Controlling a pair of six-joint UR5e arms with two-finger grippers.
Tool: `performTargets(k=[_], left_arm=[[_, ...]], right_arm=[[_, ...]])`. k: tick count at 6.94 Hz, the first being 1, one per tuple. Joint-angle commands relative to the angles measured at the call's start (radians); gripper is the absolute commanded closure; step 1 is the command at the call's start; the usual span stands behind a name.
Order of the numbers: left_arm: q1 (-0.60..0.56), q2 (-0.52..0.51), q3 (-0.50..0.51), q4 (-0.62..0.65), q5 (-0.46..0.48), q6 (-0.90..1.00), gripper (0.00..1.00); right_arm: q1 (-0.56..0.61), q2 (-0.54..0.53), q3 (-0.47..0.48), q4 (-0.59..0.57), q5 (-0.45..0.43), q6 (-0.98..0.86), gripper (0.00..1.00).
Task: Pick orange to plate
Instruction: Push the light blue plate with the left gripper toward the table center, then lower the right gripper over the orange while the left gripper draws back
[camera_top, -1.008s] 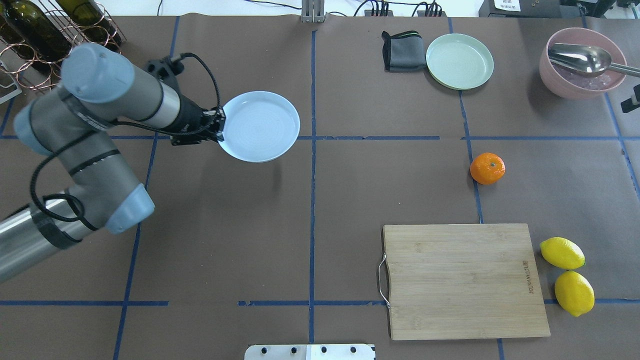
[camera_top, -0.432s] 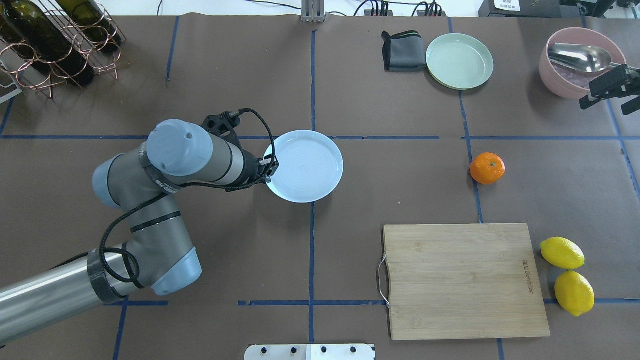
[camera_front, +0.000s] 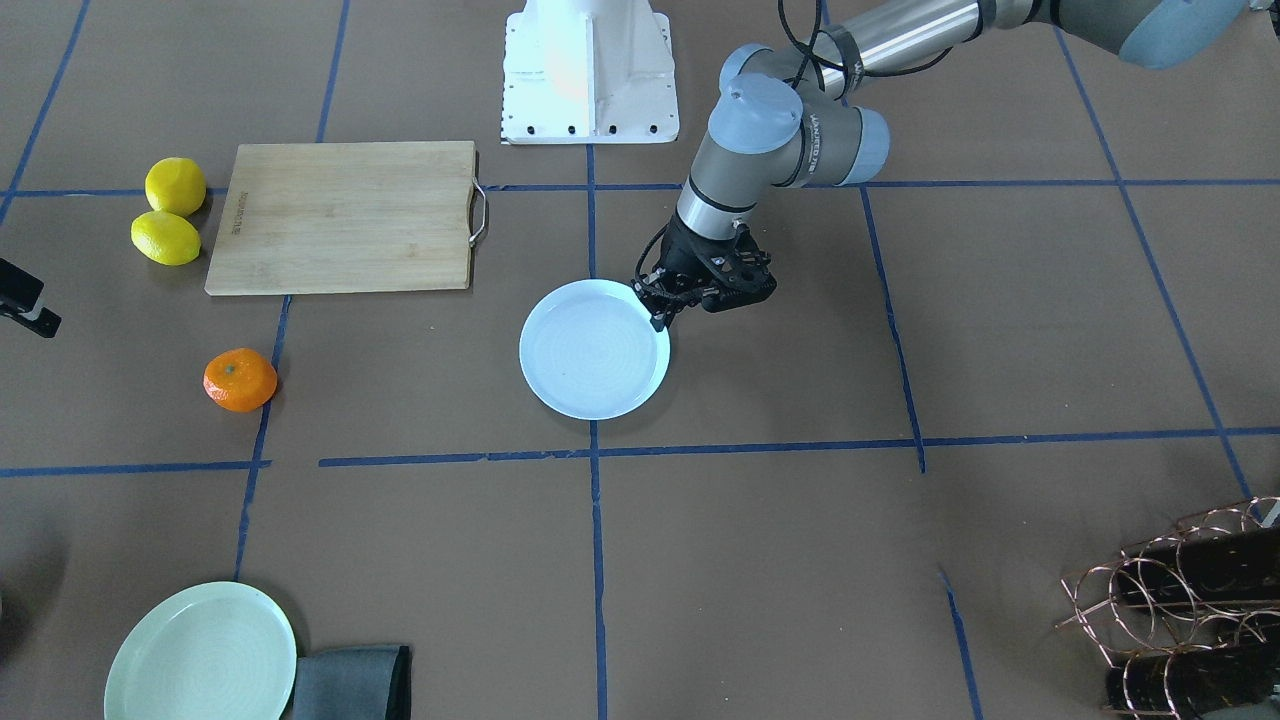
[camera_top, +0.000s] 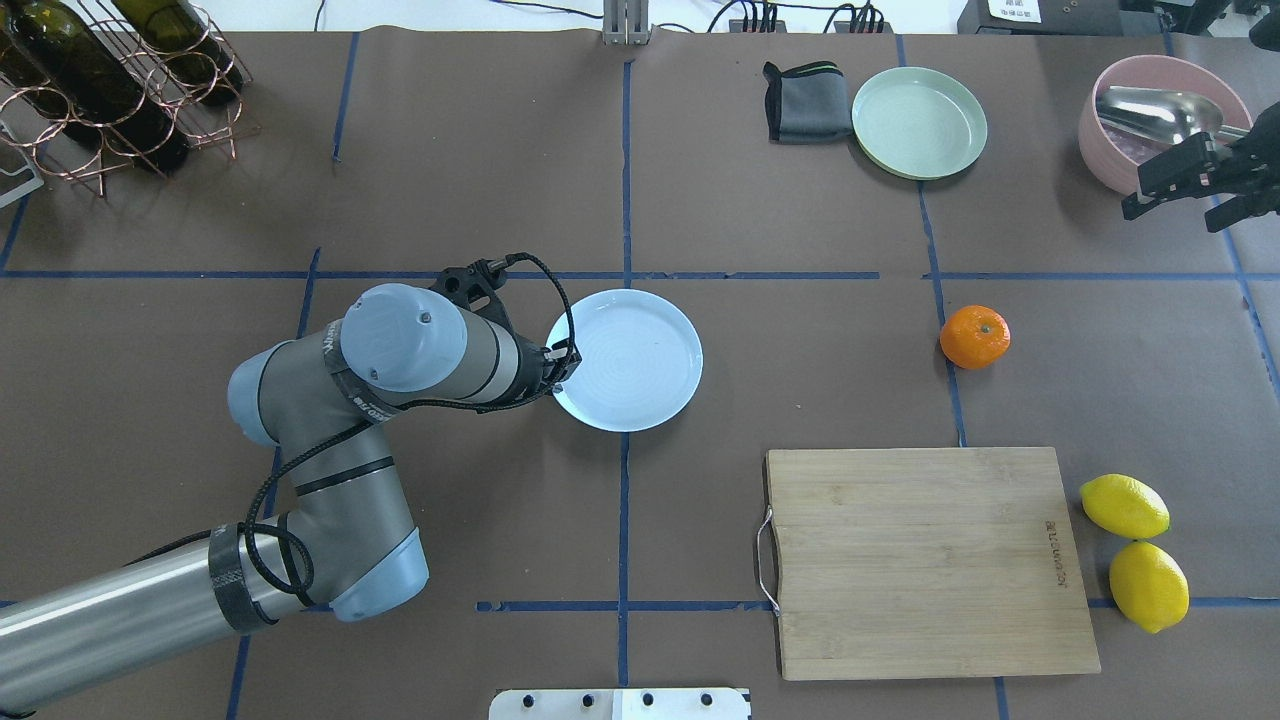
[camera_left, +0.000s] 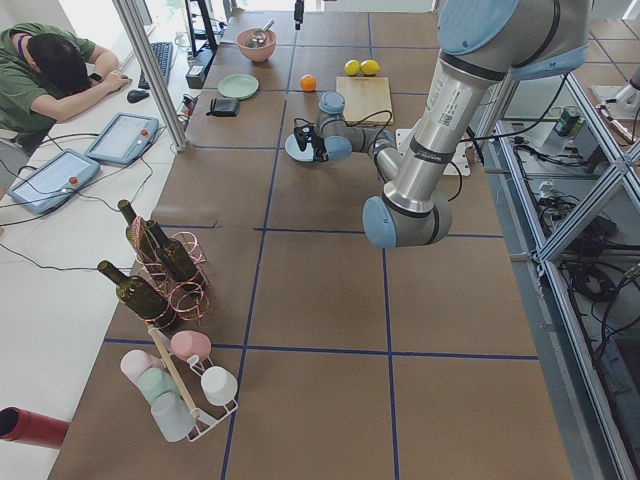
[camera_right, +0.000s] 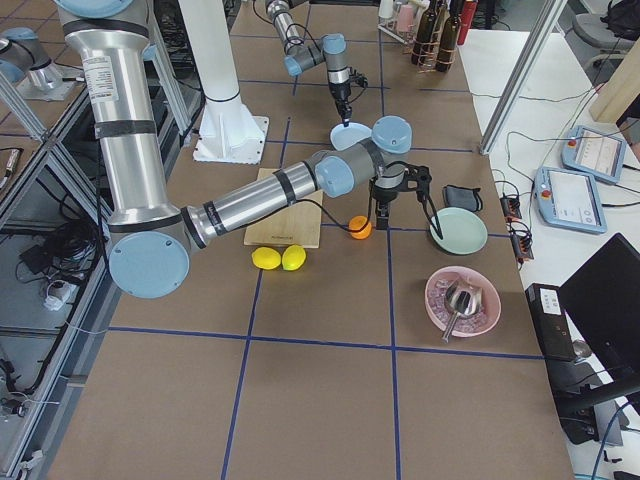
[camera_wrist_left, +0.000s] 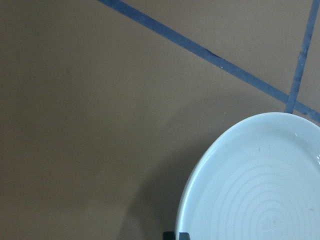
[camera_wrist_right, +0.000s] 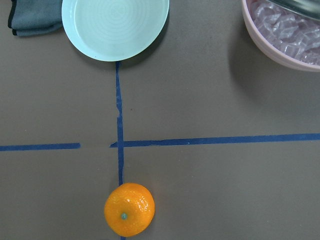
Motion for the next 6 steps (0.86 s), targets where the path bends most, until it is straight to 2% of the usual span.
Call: performTargets(k=[1,3,4,6], left_arm=[[-0.014,0.005,-0.009,0.001,0.002,0.013,0.0],[-0.083,0.006,-0.072,0.014,-0.039,0.067,0.0],[-0.128,0.006,-0.1,0.045,-0.108,0.073,0.0],[-0.175,0.009,-0.187,0.16,-0.122,0.136,0.0]], right_arm=[[-0.057,0.015,-0.002,0.021,-0.049,0.048,0.0],[-0.139,0.041,-0.005,0.022,-0.126,0.111,0.0],[-0.169,0.041,-0.011,0.056,-0.143,0.119,0.0],[-0.263,0.026,-0.063,0.209,-0.239,0.189,0.0]])
